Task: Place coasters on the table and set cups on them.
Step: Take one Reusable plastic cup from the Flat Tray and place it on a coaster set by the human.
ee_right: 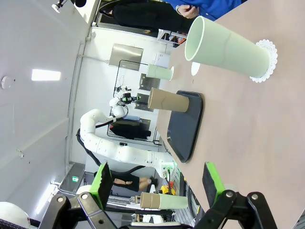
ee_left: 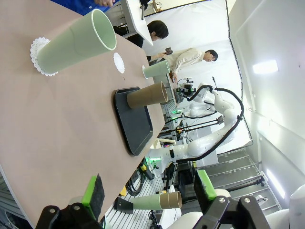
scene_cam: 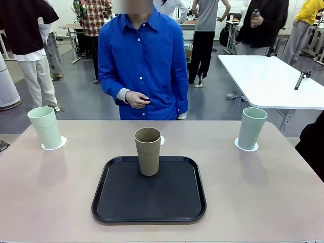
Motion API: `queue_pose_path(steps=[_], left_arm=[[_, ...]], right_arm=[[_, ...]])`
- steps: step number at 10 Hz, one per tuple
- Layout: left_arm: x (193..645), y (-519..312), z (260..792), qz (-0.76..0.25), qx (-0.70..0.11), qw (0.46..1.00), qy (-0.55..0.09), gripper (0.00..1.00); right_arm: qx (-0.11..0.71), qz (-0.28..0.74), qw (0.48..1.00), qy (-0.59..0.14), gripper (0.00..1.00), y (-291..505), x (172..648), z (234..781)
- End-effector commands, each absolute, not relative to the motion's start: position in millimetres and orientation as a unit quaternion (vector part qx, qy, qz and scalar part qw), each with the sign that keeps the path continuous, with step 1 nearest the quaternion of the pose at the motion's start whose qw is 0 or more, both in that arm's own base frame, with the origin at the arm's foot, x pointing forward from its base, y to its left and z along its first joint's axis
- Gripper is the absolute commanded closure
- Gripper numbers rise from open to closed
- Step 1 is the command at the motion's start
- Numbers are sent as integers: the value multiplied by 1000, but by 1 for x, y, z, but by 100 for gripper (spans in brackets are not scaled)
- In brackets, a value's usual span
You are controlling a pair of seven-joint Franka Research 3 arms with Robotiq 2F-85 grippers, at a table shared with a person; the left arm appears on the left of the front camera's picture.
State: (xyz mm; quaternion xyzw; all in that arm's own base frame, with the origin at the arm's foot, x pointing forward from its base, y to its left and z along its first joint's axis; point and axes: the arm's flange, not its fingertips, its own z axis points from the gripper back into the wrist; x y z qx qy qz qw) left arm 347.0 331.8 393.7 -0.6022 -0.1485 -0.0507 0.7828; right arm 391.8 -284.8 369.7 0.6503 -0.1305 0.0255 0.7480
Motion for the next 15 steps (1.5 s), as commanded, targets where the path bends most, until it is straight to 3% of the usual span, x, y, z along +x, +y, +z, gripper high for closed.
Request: queue_pose_path(steps=[1, 8, 12, 15], left_arm=[[344, 332, 395, -56, -602, 782, -151, 0], [347, 332, 394, -51, -602, 783, -148, 0], [358, 268, 517, -178, -480, 818, -261, 0], [365, 157, 573, -315, -339, 839, -285, 0]], right_arm=[[653, 25, 746, -128, 0, -285, 391, 370], [653, 25, 746, -128, 0, -285, 391, 370], [653, 25, 746, -128, 0, -285, 391, 370], [653, 25, 746, -128, 0, -285, 391, 370]])
